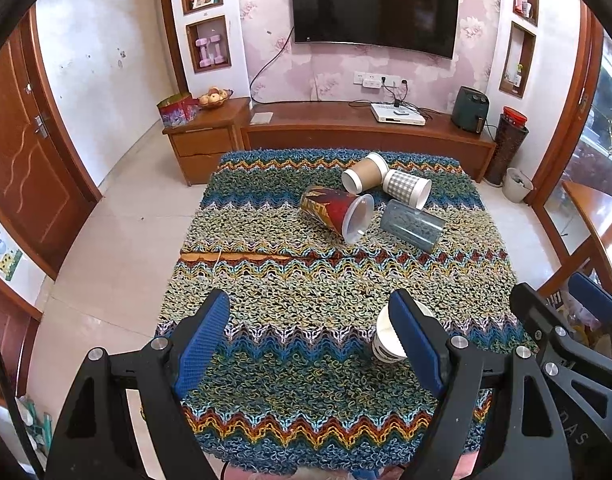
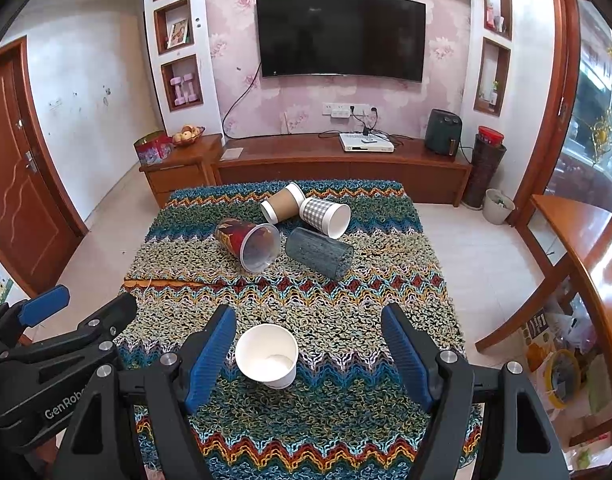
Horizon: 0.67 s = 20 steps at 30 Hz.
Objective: Flip cup upright
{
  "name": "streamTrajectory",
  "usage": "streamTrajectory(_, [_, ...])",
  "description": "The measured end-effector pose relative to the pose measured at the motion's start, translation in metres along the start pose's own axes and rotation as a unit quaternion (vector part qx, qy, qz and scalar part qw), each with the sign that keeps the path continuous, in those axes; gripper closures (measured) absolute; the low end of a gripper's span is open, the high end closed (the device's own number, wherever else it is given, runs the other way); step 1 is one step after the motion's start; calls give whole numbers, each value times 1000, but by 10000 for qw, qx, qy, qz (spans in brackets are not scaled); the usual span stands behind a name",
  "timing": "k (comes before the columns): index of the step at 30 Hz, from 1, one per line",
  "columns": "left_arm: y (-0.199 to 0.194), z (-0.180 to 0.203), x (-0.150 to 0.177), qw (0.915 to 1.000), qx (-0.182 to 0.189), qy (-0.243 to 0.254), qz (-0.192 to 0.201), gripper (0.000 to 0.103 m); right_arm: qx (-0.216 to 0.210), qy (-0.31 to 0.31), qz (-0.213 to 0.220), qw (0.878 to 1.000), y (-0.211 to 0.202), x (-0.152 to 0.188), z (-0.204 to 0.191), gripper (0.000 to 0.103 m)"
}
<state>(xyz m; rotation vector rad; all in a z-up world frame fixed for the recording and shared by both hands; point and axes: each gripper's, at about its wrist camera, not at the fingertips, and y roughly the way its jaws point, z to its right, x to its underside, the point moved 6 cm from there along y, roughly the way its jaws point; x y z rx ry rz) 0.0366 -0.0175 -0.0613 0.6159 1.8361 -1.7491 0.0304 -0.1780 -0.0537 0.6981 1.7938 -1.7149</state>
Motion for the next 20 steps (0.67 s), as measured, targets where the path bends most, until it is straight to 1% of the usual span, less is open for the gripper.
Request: streamTrajectory(20, [6,0,3,9999,11,-2,-115,19,27,28,-20,10000,4,1,2,27])
